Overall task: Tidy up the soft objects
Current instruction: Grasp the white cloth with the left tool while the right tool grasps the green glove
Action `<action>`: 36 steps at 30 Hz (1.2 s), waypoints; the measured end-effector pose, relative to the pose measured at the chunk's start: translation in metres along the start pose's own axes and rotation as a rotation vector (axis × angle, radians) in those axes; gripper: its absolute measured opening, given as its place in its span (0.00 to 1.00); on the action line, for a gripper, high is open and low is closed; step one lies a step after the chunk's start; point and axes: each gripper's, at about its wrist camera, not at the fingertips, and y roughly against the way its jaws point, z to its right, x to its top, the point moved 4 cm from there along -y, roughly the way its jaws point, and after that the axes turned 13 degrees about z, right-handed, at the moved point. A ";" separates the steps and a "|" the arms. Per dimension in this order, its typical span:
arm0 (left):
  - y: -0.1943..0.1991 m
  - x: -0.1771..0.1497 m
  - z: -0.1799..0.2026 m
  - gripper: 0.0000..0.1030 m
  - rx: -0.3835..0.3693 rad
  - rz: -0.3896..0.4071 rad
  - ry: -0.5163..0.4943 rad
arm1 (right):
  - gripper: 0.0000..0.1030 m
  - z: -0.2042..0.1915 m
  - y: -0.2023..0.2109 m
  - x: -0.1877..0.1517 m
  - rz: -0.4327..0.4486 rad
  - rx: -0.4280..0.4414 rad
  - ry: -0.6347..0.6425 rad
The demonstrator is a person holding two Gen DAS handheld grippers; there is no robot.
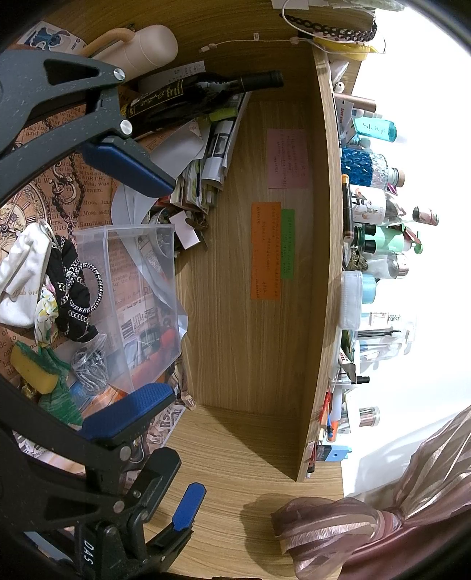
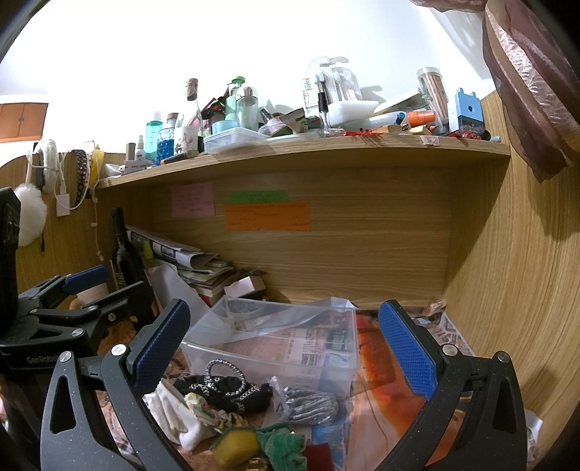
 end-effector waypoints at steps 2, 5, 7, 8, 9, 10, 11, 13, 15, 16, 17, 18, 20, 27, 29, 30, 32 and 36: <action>0.000 0.000 0.000 1.00 0.000 0.001 0.000 | 1.00 -0.001 0.000 0.000 0.000 0.004 -0.004; 0.000 0.000 -0.001 1.00 0.000 0.001 0.000 | 1.00 -0.003 0.000 -0.001 -0.002 0.007 -0.006; -0.001 -0.001 -0.001 1.00 0.001 -0.002 0.000 | 1.00 -0.001 -0.001 -0.002 -0.006 0.010 -0.008; -0.001 -0.001 -0.001 1.00 0.002 -0.004 -0.001 | 1.00 -0.001 -0.002 -0.003 -0.009 0.012 -0.008; -0.002 -0.002 -0.001 1.00 0.003 -0.009 -0.001 | 1.00 0.000 -0.002 -0.003 -0.011 0.012 -0.009; -0.002 -0.003 -0.001 1.00 0.003 -0.012 -0.001 | 1.00 0.001 -0.003 -0.004 -0.015 0.012 -0.010; -0.003 -0.005 -0.002 1.00 0.001 -0.017 0.001 | 1.00 0.001 -0.004 -0.006 -0.021 0.013 -0.010; -0.005 -0.009 -0.004 1.00 -0.008 -0.031 0.007 | 1.00 0.004 -0.005 -0.009 -0.030 0.011 -0.010; -0.008 -0.015 -0.006 1.00 -0.016 -0.056 0.014 | 1.00 0.006 -0.007 -0.013 -0.048 0.012 -0.012; -0.009 -0.017 -0.007 1.00 -0.018 -0.063 0.016 | 1.00 0.007 -0.008 -0.015 -0.057 0.013 -0.014; -0.009 -0.020 -0.008 1.00 -0.022 -0.074 0.019 | 0.99 0.009 -0.009 -0.018 -0.069 0.012 -0.015; -0.010 -0.024 -0.010 0.95 -0.023 -0.088 0.020 | 0.96 0.011 -0.010 -0.022 -0.081 0.011 -0.015; -0.012 -0.032 -0.012 0.83 -0.015 -0.120 0.015 | 0.89 0.013 -0.012 -0.029 -0.115 0.011 -0.018; -0.019 -0.069 -0.024 0.80 0.003 -0.246 0.011 | 0.75 0.025 -0.016 -0.056 -0.242 0.017 -0.053; -0.021 -0.081 -0.030 0.80 0.008 -0.287 0.017 | 0.74 0.028 -0.015 -0.064 -0.274 0.018 -0.062; -0.021 -0.086 -0.032 0.79 0.010 -0.305 0.023 | 0.72 0.029 -0.015 -0.067 -0.287 0.018 -0.066; -0.021 -0.094 -0.036 0.79 0.012 -0.331 0.035 | 0.70 0.032 -0.014 -0.075 -0.318 0.021 -0.075; -0.017 -0.109 -0.042 0.79 0.030 -0.372 0.043 | 0.67 0.034 -0.012 -0.089 -0.367 0.025 -0.086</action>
